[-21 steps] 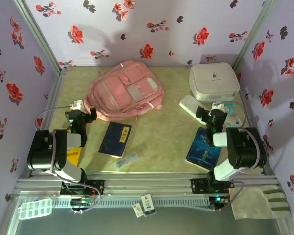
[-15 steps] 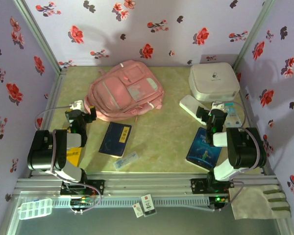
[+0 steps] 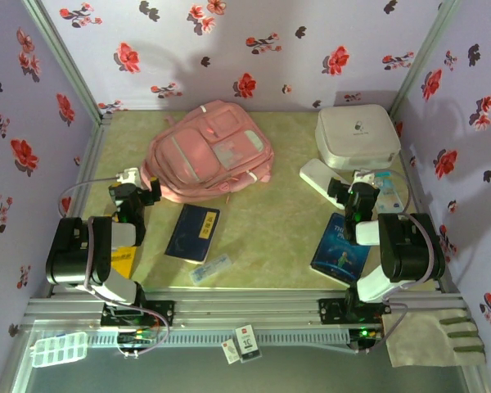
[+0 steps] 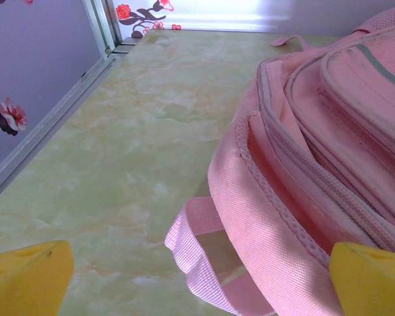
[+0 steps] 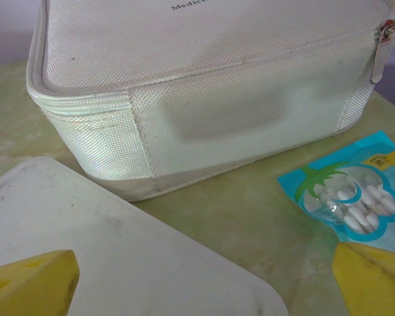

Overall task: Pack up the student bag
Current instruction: Move the student bag to the top-center of the table.

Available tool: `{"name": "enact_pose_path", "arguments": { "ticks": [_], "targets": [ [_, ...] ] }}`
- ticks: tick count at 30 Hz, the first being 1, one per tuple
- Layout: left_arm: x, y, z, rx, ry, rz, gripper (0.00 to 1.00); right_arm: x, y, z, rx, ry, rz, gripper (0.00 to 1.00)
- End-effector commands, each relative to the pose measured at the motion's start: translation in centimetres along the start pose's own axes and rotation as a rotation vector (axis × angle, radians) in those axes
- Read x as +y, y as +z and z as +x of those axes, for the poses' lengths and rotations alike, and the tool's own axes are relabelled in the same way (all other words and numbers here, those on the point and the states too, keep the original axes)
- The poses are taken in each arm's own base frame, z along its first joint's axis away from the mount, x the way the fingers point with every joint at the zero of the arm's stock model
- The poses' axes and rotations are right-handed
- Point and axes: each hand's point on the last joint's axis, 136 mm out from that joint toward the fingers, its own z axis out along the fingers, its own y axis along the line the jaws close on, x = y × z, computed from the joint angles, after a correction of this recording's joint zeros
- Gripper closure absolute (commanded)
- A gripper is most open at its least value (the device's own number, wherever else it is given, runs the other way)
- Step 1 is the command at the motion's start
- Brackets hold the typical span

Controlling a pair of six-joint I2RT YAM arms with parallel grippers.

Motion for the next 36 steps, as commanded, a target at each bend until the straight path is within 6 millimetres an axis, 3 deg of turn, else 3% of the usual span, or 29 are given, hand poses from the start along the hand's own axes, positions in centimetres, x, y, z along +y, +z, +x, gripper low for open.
{"name": "enact_pose_path", "arguments": {
  "ticks": [1, 13, 21, 24, 28, 30, 32, 36],
  "targets": [
    [0.6, 0.0, -0.4, -0.019, -0.018, -0.024, 0.0, 0.1, 0.4, -0.7, -0.012, -0.008, -0.001, 0.01],
    [0.6, 0.0, -0.3, -0.018, -0.018, -0.024, 0.0, 0.0, 0.2, -0.8, -0.022, -0.006, 0.001, 0.01],
    [0.9, -0.9, -3.0, 0.015, -0.012, -0.034, 0.0, 0.2, -1.9, -4.2, -0.034, -0.058, 0.082, 0.01],
    [1.0, -1.4, -4.8, 0.012, -0.018, -0.038, 0.0, 1.5, -2.4, -6.2, -0.03, -0.081, 0.09, 0.01],
    [1.0, -2.6, -8.6, -0.049, -0.143, -0.028, 0.0, 3.7, -2.8, -8.5, 0.023, 0.063, 0.052, 0.01],
    [1.0, -3.0, -9.9, -0.03, -0.216, -0.021, 0.0, 4.9, -2.7, -8.7, 0.089, 0.157, 0.03, 0.01],
    [0.5, -3.1, -10.5, 0.028, -0.299, 0.0, 0.0, 7.7, -2.4, -8.1, 0.167, 0.238, -0.058, 0.01],
    [-2.1, -2.7, -9.8, 0.223, -0.364, 0.104, 0.0, 13.0, -2.3, -6.6, 0.273, 0.34, -0.189, 0.01]
  ]
}}
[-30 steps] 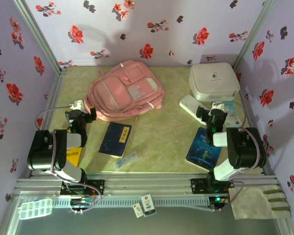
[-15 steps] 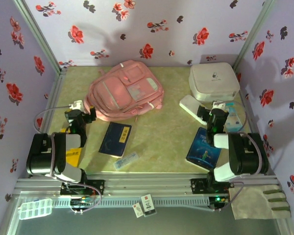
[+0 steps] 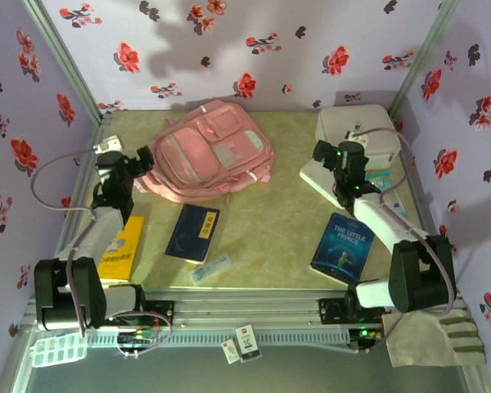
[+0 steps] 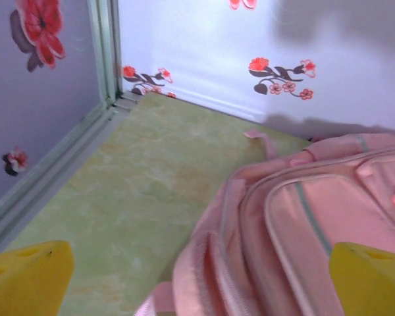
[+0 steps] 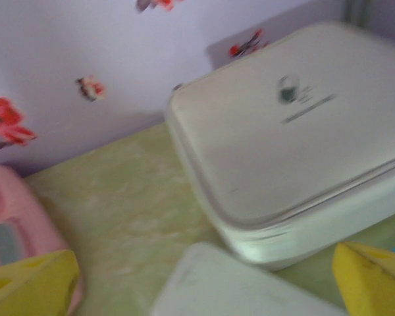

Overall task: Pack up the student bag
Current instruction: Move the student bag to the top-center of the table.

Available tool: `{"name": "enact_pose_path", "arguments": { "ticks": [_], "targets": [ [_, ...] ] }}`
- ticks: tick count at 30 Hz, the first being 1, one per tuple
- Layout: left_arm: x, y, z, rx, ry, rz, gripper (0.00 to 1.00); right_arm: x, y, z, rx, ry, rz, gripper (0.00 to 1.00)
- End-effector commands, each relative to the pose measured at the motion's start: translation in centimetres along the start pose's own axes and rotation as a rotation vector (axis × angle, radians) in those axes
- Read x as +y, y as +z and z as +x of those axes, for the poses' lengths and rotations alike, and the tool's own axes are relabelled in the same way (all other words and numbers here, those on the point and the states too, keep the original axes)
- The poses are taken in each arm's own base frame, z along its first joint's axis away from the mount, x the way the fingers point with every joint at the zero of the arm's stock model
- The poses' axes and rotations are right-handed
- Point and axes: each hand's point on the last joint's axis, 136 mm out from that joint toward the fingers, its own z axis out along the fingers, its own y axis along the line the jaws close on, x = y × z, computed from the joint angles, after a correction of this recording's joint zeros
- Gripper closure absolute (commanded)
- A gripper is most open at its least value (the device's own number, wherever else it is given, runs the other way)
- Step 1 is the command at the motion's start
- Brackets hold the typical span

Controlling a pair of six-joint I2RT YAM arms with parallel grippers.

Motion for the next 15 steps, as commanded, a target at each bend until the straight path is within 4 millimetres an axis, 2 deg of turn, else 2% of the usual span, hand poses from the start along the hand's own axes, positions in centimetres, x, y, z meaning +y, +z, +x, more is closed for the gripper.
{"name": "enact_pose_path", "arguments": {
  "ticks": [1, 4, 8, 12, 15],
  "targets": [
    [-1.1, 0.1, 4.0, 0.283, -0.134, 0.03, 0.0, 3.5, 0.7, 5.7, 0.225, 0.134, -0.07, 0.01],
    [-1.9, 0.8, 6.5, 0.427, -0.179, 0.046, 0.0, 7.2, 1.1, 8.1, 0.307, 0.164, -0.135, 0.01],
    [-3.5, 1.7, 9.5, 0.538, -0.204, 0.105, 0.0, 11.7, 1.4, 11.7, 0.424, 0.178, -0.199, 0.01],
    [-4.6, 2.5, 11.3, 0.601, -0.198, 0.114, 0.01, 13.8, 2.4, 14.7, 0.489, 0.21, -0.209, 0.01],
    [-5.9, 3.5, 12.9, 0.669, -0.191, 0.151, 0.06, 15.6, 3.6, 16.2, 0.537, 0.262, -0.25, 0.02]
  ]
}}
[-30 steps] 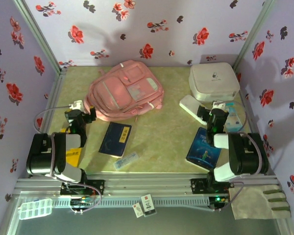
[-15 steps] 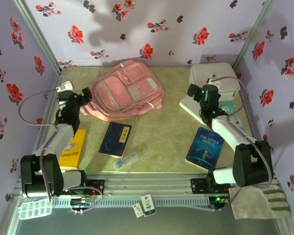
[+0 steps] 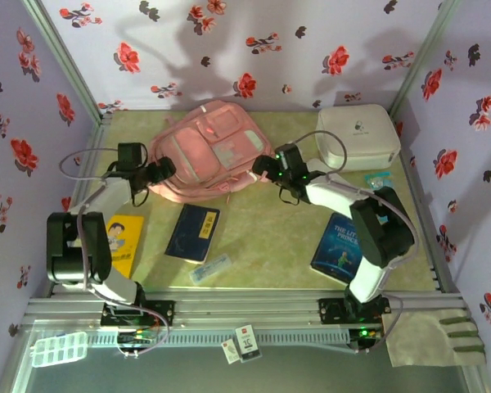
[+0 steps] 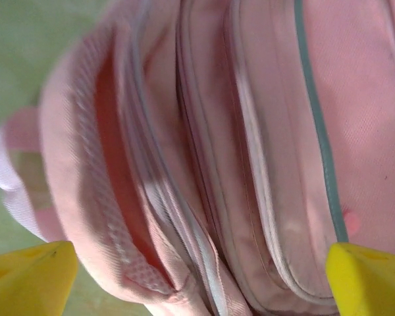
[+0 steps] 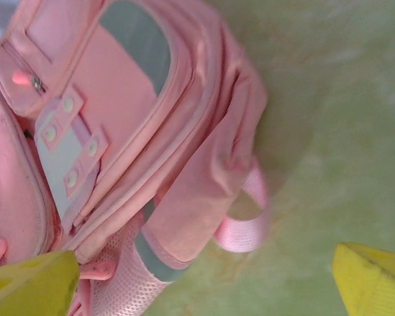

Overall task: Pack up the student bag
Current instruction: Move the student bag to the top-center of the table.

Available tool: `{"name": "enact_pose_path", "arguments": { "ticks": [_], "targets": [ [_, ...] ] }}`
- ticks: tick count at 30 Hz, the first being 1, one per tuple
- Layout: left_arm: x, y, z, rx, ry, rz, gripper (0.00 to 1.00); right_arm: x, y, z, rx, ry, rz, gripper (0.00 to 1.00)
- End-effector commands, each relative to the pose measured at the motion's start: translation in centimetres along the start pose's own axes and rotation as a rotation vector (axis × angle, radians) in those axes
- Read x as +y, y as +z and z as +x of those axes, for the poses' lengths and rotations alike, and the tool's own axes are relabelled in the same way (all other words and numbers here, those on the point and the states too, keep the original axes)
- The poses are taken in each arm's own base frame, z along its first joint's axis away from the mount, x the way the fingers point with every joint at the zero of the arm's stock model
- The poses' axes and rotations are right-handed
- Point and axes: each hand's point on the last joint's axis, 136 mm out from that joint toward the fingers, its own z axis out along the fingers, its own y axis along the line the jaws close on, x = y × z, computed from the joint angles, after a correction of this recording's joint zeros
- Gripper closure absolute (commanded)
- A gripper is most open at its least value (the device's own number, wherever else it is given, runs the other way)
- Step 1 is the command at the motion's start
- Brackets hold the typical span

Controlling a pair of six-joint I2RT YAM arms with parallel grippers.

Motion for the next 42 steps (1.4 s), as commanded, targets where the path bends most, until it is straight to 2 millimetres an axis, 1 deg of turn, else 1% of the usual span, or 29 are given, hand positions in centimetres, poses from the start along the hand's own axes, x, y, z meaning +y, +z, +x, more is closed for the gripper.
{"name": "enact_pose_path", "arguments": {
  "ticks": [1, 3, 7, 11, 13, 17, 20, 22, 24, 26, 30, 33, 35, 38, 40, 41, 42],
  "targets": [
    [-2.0, 1.3, 0.3, 0.075, -0.011, 0.054, 0.07, 1.6, 2.2, 0.5, 0.046, 0.105, -0.061, 0.02],
    [-2.6, 2.4, 0.7, 0.108, -0.004, 0.065, 0.08, 2.1, 3.3, 0.6, 0.057, 0.119, -0.084, 0.04],
    [-4.7, 3.9, 1.5, 0.161, 0.043, 0.104, 0.09, 2.7, 5.0, 0.4, 0.063, 0.113, -0.094, 0.05],
    [-6.8, 4.7, 2.6, 0.21, 0.107, 0.12, 0.14, 2.1, 6.5, 0.1, 0.061, 0.097, -0.059, 0.06],
    [-7.9, 4.7, 3.0, 0.223, 0.135, 0.131, 0.16, 1.7, 7.2, -0.2, 0.064, 0.101, -0.053, 0.08],
    [-10.2, 4.4, 4.1, 0.244, 0.175, 0.169, 0.18, 0.4, 7.7, -1.6, 0.052, 0.135, -0.033, 0.09],
    [-11.6, 4.0, 5.1, 0.264, 0.215, 0.199, 0.18, -0.4, 7.5, -2.7, 0.034, 0.15, -0.021, 0.09],
    [-11.9, 3.7, 5.3, 0.274, 0.237, 0.198, 0.18, -0.7, 7.1, -3.3, 0.028, 0.155, -0.015, 0.09],
    [-11.7, 3.2, 4.9, 0.273, 0.252, 0.177, 0.18, -0.9, 6.6, -3.6, 0.026, 0.153, -0.01, 0.09],
    [-10.9, 2.4, 4.1, 0.257, 0.269, 0.126, 0.18, -1.0, 5.9, -3.6, 0.029, 0.151, -0.005, 0.09],
    [-9.7, 0.4, 2.6, 0.23, 0.259, 0.097, 0.16, -1.1, 4.1, -3.1, 0.039, 0.165, -0.005, 0.09],
    [-7.8, -0.6, 1.5, 0.205, 0.2, 0.039, 0.17, -1.4, 3.1, -2.2, 0.048, 0.188, -0.002, 0.08],
    [-6.0, -0.5, 1.1, 0.204, 0.126, -0.007, 0.19, -1.7, 2.6, -1.5, 0.053, 0.195, 0.002, 0.08],
    [-3.7, 0.4, 1.2, 0.222, 0.014, -0.056, 0.23, -1.8, 2.4, -1.0, 0.057, 0.2, 0.004, 0.08],
    [-2.8, 1.1, 1.4, 0.239, -0.035, -0.08, 0.25, -1.7, 2.5, -0.6, 0.068, 0.207, 0.001, 0.08],
    [-2.6, 1.5, 1.3, 0.243, -0.05, -0.086, 0.28, -1.7, 2.6, -0.5, 0.073, 0.211, -0.004, 0.08],
    [-2.5, 1.8, 1.3, 0.25, -0.063, -0.093, 0.28, -1.6, 2.8, -0.4, 0.078, 0.215, -0.007, 0.08]
  ]
}}
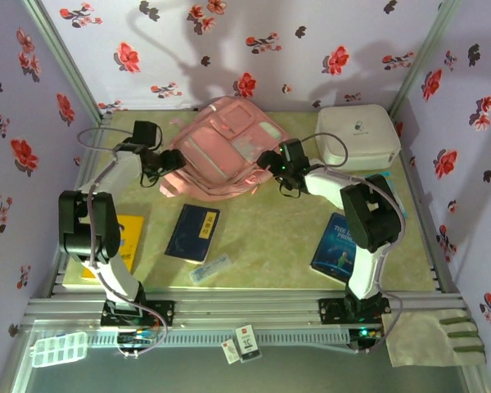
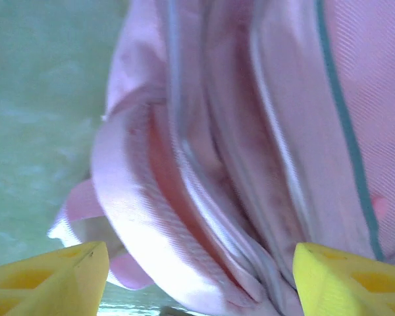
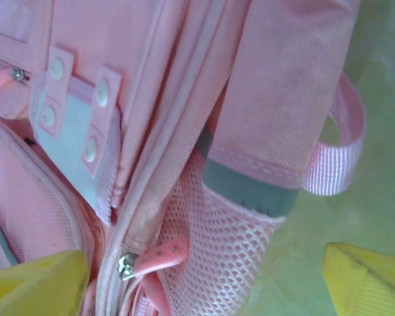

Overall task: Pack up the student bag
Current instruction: Move the student bag to the top-center of the table, then adjust the student bag at the top-center of the table.

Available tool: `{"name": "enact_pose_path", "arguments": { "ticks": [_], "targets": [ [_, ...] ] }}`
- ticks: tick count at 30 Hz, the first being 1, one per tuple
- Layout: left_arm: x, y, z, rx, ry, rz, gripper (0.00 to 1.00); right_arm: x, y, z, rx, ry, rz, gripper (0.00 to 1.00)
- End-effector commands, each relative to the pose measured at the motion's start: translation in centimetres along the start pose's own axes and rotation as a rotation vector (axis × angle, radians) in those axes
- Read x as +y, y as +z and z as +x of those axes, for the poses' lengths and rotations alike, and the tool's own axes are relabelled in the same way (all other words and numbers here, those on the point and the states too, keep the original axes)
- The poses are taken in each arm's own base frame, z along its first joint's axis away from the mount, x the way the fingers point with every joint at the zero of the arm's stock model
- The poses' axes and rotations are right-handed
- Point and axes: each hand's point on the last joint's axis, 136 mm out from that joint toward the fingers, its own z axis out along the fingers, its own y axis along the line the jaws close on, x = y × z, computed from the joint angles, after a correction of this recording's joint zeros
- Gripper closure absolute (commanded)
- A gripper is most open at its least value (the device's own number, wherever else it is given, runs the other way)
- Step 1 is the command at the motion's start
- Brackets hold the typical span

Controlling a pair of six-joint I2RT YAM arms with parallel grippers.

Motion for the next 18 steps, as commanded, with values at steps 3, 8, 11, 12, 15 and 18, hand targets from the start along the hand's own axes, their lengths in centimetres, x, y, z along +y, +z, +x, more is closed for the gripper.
{"name": "enact_pose_path", "arguments": {
  "ticks": [3, 8, 11, 12, 15, 18],
  "targets": [
    [1.5, 2.4, 1.1, 0.078, -0.123, -0.062, 0.32, 0.6, 0.2, 0.9, 0.024, 0.026, -0.023, 0.08],
    [2.3, 3.9, 1.2, 0.083, -0.19, -0.092, 0.49, 1.1, 0.8, 1.2, 0.042, 0.029, -0.046, 0.08],
    [2.1, 4.4, 1.2, 0.072, -0.213, -0.072, 0.53, 1.4, 1.5, 1.6, 0.058, 0.033, -0.063, 0.09],
    [2.0, 4.5, 1.3, 0.072, -0.217, -0.065, 0.55, 1.5, 1.7, 1.6, 0.062, 0.035, -0.066, 0.1],
    [1.8, 4.0, 1.0, 0.058, -0.218, -0.054, 0.67, 1.7, 2.2, 1.7, 0.072, 0.035, -0.072, 0.12],
    [1.1, 2.6, 0.4, 0.028, -0.209, -0.031, 0.74, 1.9, 2.7, 1.6, 0.073, 0.023, -0.079, 0.16]
  ]
}}
